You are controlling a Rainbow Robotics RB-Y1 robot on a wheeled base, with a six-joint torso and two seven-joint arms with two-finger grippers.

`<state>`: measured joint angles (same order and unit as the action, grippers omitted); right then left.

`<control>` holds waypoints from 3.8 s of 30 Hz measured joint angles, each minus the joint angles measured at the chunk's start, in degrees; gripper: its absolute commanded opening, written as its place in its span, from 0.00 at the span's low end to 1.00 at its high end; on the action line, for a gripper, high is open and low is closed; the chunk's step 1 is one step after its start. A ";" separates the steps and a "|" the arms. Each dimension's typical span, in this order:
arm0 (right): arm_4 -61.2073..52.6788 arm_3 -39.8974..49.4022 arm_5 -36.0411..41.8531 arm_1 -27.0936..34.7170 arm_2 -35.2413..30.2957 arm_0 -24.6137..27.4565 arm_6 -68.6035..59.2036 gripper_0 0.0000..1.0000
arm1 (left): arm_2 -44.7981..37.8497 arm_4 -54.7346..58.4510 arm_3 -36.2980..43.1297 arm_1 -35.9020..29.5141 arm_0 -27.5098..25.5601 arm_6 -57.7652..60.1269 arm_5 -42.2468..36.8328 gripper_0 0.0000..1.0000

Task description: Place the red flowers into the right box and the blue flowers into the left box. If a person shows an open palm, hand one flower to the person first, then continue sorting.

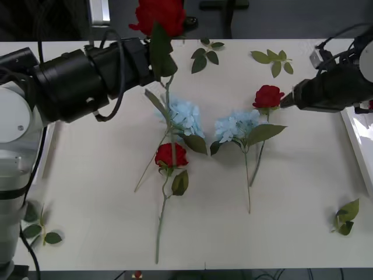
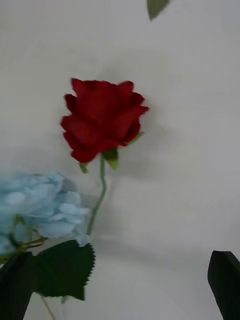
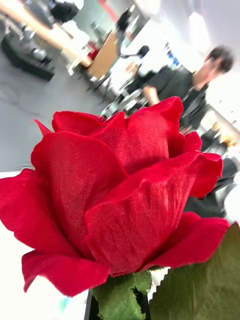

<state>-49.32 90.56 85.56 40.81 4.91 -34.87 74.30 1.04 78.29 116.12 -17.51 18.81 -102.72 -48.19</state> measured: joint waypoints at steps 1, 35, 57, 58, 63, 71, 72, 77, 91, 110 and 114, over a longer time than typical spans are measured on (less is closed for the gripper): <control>-1.44 1.21 0.00 0.00 -0.93 0.00 0.97 1.00 | 0.75 0.00 -0.29 1.12 0.21 0.00 0.73 0.00; -44.43 5.51 0.01 -5.33 -14.19 10.57 47.13 1.00 | 6.66 -4.36 -11.98 16.54 5.13 -0.02 7.93 0.00; -44.44 5.51 -8.90 -11.51 -3.35 10.57 43.40 1.00 | 6.67 -4.36 -13.29 16.97 6.35 -0.01 7.93 0.00; -44.45 5.51 -8.90 -11.97 -3.35 10.57 43.36 1.00 | 6.68 -4.36 -13.29 16.97 6.35 -0.01 7.93 0.00; -44.90 5.51 -8.90 -13.60 -3.30 10.57 40.92 0.10 | 6.69 -4.36 -13.29 16.97 6.35 -0.01 7.93 0.00; -45.95 6.19 -8.89 -13.85 -2.69 10.57 36.77 0.00 | 6.70 -4.36 -13.29 16.97 6.35 -0.01 7.93 0.00; -46.49 6.19 -8.87 -13.85 -2.69 10.57 36.77 0.00 | 6.70 -4.36 -13.29 16.97 6.35 -0.01 7.93 0.00; -47.05 6.20 -8.86 -13.85 -2.69 10.57 36.77 0.00 | 6.70 -4.36 -13.29 16.96 6.35 -0.01 7.93 0.00; -47.97 6.24 -8.84 -13.85 -2.69 10.57 36.77 0.00 | 6.73 1.22 -11.82 8.86 4.32 -0.02 6.46 0.99; -40.26 6.14 0.14 -4.77 -15.84 10.57 36.55 0.00 | -3.32 -18.19 -9.06 -9.62 -2.19 0.02 -19.59 0.99; -35.72 2.60 5.00 0.56 -22.87 10.56 36.24 0.00 | -3.26 -26.19 -11.48 -9.53 -1.66 0.49 -22.07 0.99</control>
<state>-85.04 93.16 90.57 41.36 -17.97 -24.31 110.54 -2.22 52.10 104.64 -27.04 17.14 -102.23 -70.26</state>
